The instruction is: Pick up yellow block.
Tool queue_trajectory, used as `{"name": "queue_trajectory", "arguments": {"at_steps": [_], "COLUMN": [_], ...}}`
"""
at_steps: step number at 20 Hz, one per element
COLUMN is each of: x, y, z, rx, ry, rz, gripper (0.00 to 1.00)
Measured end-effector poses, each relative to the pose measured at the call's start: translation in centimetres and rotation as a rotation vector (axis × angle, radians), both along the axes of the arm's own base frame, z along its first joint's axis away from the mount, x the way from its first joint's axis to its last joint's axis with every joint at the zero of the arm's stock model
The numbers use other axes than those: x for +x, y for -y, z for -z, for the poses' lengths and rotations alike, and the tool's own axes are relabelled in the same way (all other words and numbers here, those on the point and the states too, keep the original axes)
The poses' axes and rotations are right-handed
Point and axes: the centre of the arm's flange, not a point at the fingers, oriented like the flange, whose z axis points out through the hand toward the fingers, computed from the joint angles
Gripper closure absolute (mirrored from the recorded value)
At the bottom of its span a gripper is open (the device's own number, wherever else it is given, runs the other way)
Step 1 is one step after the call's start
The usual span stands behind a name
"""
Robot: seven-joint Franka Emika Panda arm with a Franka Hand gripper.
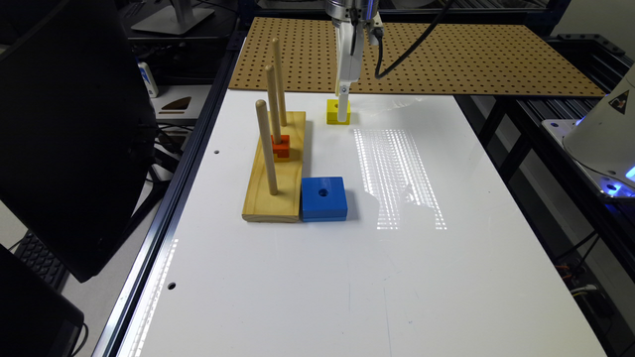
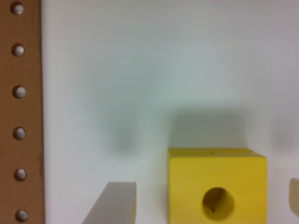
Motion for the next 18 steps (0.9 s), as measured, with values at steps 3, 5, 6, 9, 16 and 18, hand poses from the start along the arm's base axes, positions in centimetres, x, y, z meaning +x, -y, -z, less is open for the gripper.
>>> {"name": "queue_trajectory", "arguments": {"at_steps": [3, 5, 6, 9, 16, 18], "x": [0.1, 0.1, 0.1, 0.1, 0.3, 0.4], "y": [0.0, 0.0, -0.1, -0.1, -0.2, -0.2], "z": [-0.1, -0.1, -0.1, 0.5, 2.7, 2.7], "rx": [0.0, 0.0, 0.0, 0.002, 0.001, 0.001], "ry": [0.002, 0.002, 0.002, -0.005, 0.006, 0.007], "rz": [-0.001, -0.001, -0.001, -0.002, -0.004, -0.004], "gripper": [0.0, 0.0, 0.0, 0.0, 0.0, 0.0]}}
